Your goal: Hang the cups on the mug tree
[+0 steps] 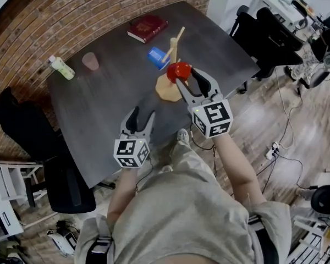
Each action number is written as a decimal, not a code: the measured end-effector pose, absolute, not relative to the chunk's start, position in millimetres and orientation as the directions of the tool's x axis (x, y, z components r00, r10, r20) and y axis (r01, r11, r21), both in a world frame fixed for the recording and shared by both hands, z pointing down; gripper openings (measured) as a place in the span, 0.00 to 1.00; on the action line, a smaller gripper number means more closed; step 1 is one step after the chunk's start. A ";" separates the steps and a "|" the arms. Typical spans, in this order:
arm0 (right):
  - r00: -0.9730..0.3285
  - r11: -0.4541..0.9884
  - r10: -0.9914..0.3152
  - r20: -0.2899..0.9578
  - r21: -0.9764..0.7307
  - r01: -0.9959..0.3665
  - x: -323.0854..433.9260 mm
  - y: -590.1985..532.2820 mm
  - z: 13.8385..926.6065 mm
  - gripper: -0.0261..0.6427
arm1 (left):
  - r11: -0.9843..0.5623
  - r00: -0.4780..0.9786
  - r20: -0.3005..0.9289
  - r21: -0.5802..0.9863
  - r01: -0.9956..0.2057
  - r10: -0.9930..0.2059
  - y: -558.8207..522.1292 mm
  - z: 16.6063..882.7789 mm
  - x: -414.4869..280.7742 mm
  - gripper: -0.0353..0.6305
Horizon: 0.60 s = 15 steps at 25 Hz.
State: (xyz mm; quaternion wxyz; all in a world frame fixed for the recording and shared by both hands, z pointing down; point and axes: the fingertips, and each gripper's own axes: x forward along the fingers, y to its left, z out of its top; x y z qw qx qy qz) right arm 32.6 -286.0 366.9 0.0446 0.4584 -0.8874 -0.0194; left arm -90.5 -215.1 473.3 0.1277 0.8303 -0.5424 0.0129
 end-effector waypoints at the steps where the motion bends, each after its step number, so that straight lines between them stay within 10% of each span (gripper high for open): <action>1: -0.567 0.570 -0.821 0.057 0.078 -0.818 36.9 -287.2 364.6 0.34 | -0.383 0.415 0.159 0.197 -0.903 -0.896 -216.1 472.9 -88.9 0.43; 15: -0.483 0.486 -0.873 0.067 0.031 -0.874 72.2 -314.8 372.3 0.34 | -0.420 0.452 0.162 0.197 -0.886 -0.877 -228.2 474.3 -72.3 0.43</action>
